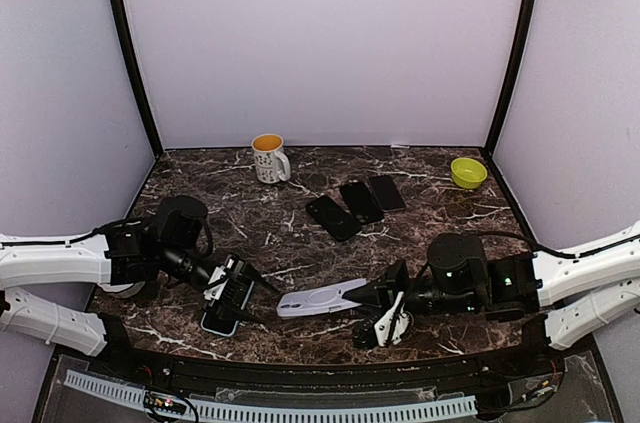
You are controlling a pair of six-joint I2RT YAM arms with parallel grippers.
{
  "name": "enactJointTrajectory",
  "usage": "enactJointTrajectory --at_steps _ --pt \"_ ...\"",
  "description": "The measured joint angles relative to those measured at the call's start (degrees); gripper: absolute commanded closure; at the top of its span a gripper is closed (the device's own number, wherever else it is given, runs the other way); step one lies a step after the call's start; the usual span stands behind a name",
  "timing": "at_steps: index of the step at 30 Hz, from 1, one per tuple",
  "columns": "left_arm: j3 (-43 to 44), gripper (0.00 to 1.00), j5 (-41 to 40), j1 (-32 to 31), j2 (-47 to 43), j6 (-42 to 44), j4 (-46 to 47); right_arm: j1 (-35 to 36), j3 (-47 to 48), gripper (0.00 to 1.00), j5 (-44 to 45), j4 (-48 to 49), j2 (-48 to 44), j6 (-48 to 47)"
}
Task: Take the phone out of the phone case
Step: Remove the top left corner of the phone from the phone case.
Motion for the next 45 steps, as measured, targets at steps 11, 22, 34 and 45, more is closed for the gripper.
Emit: enactJointTrajectory --at_steps 11,22,34,45 --pt "0.00 0.54 1.09 -1.92 2.10 -0.46 0.87 0.00 1.44 1.00 -1.14 0.07 1.49 -0.70" --pt "0.00 0.63 -0.02 -2.49 2.97 -0.39 1.73 0.00 2.49 1.00 -3.63 0.13 1.84 -1.75" --pt "0.00 0.75 -0.09 -2.93 3.80 1.07 -0.87 2.08 2.60 1.00 -1.64 0.09 2.86 -5.53" --pt "0.04 0.78 0.66 -3.19 5.31 1.14 -4.31 5.33 2.60 1.00 1.95 0.96 5.62 -12.02"
